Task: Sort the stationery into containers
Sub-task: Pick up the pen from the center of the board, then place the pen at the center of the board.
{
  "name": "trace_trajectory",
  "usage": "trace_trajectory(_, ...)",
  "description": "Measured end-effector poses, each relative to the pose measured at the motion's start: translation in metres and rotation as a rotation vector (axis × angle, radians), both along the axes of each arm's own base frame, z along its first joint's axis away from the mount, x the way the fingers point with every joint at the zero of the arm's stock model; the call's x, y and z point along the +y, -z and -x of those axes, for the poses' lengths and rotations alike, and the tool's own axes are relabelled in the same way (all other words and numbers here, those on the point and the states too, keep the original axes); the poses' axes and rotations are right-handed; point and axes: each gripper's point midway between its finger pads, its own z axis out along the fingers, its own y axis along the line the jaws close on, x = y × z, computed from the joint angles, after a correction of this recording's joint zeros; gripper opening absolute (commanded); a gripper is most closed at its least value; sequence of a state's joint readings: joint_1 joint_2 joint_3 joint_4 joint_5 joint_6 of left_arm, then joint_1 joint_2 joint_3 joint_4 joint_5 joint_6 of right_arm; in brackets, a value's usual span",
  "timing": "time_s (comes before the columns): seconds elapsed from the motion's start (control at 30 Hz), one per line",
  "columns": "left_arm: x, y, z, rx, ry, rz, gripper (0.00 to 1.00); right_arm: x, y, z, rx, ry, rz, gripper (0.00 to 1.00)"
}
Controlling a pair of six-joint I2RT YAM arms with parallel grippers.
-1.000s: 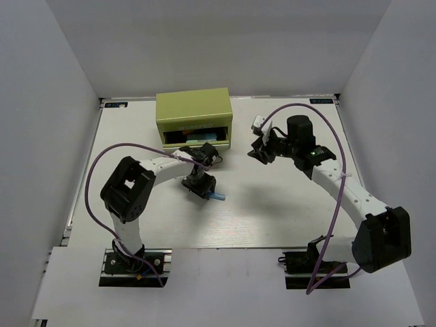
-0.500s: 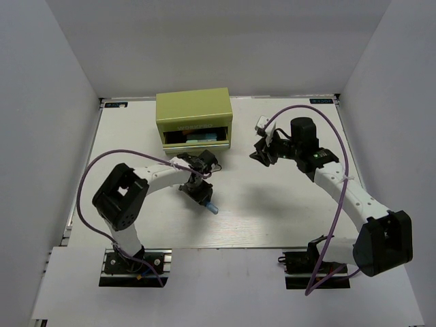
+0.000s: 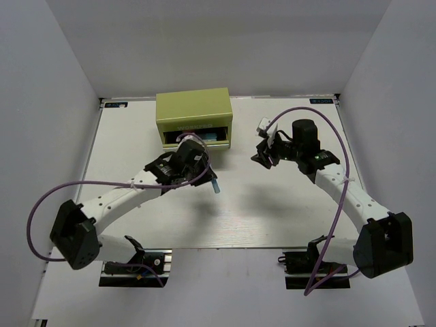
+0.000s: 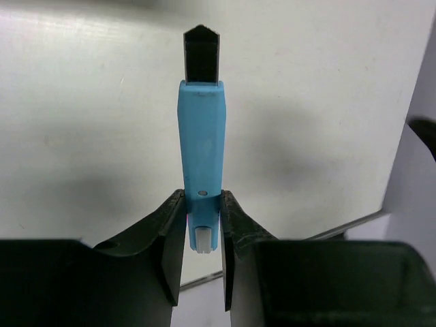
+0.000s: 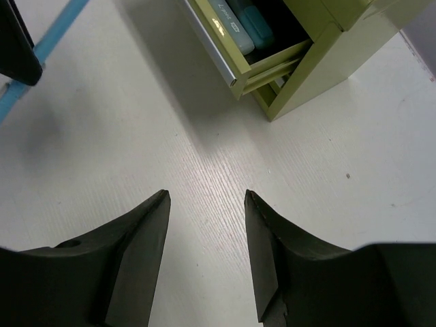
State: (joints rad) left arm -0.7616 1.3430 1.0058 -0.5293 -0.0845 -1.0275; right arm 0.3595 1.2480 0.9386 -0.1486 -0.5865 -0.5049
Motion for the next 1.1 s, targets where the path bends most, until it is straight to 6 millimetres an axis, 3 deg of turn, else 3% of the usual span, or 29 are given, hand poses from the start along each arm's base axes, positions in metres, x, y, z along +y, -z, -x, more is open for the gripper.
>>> trace_trajectory(0.23,0.004,-0.041,-0.016,-0.287,0.238,-0.112,0.04,-0.004,0.002,0.000,0.001,0.010,0.001,0.54)
trace_trajectory(0.5,0.009,-0.047,-0.020,-0.368,0.252,-0.113,0.04,-0.007,0.007,0.004,0.008,0.012,0.006,0.54)
trace_trajectory(0.7,0.038,-0.018,0.007,-0.262,-0.003,0.051,0.04,-0.008,0.009,0.004,0.007,0.012,0.009,0.54)
trace_trajectory(0.87,0.067,0.026,0.031,-0.048,-0.349,0.240,0.12,-0.008,0.008,0.005,0.006,0.009,0.007,0.54)
trace_trajectory(1.0,0.075,0.049,0.035,0.118,-0.528,0.213,0.22,-0.007,0.008,0.006,0.007,0.001,0.003,0.54)
trace_trajectory(1.1,0.069,0.059,0.029,0.209,-0.601,0.152,0.24,-0.005,0.008,0.007,0.003,-0.013,0.001,0.54)
